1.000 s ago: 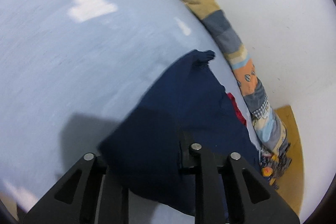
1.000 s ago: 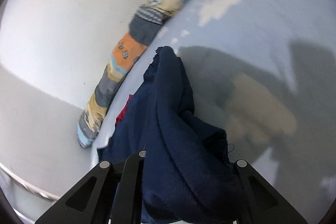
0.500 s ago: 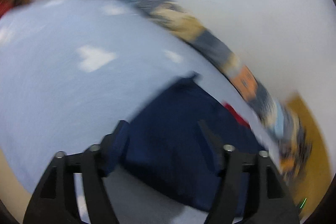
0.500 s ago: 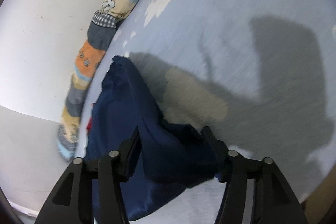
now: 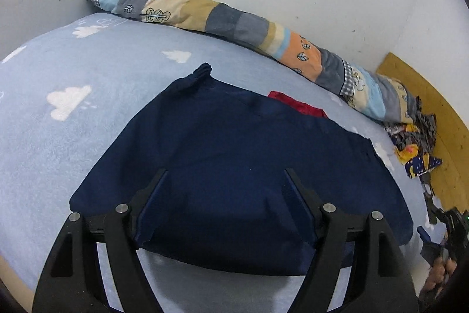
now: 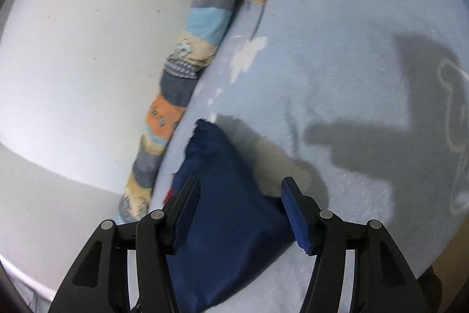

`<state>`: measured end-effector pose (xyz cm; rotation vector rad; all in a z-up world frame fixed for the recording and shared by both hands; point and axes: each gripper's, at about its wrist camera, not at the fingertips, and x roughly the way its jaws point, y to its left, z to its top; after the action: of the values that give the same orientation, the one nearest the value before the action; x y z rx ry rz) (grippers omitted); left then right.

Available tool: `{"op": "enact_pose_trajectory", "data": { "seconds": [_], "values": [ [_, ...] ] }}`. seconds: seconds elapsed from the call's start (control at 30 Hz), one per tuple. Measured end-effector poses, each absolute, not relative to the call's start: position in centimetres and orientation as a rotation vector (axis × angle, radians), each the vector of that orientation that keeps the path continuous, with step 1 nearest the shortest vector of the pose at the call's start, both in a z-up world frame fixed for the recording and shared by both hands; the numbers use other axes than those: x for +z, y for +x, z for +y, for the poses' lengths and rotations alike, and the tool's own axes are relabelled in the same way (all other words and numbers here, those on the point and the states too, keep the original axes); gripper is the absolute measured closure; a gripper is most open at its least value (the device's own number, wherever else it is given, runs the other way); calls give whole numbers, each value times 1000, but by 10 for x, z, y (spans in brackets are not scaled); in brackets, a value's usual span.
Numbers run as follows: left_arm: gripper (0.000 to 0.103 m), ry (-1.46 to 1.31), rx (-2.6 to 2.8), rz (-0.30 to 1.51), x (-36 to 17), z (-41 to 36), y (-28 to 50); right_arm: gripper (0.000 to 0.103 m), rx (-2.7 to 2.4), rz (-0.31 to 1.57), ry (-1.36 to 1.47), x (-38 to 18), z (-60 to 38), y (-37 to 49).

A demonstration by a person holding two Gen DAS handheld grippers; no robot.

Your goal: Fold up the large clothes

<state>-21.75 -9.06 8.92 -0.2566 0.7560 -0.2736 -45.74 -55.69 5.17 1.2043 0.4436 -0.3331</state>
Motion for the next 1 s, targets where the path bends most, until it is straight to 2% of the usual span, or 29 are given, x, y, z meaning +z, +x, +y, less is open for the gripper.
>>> {"op": "enact_pose_trajectory", "data": {
  "seconds": [0.17, 0.37, 0.47, 0.63, 0.7, 0.73, 0.83, 1.0],
  "values": [
    [27, -236, -285, 762, 87, -98, -217, 42, -101, 492, 1221, 54, -552, -442],
    [27, -180, -297, 746, 88, -109, -221, 41, -222, 715, 1182, 35, -560, -416],
    [27, -189, -291, 746, 88, -107, -221, 39, -393, 701, 1098, 45, -562, -423],
    [27, -197, -290, 755, 86, -108, -220, 39, -299, 628, 1034, 72, -548, -437],
    [27, -179, -296, 757, 86, -113, -219, 33, -284, 613, 1050, 75, -539, -443],
    [27, -168, -299, 755, 86, -115, -220, 25, -258, 605, 1101, 67, -533, -448],
    [27, -164, -302, 751, 87, -117, -222, 25, -211, 681, 1211, 31, -515, -443],
    [27, -163, -306, 742, 90, -115, -224, 25, -211, 660, 1227, 21, -520, -442]
  ]
}}
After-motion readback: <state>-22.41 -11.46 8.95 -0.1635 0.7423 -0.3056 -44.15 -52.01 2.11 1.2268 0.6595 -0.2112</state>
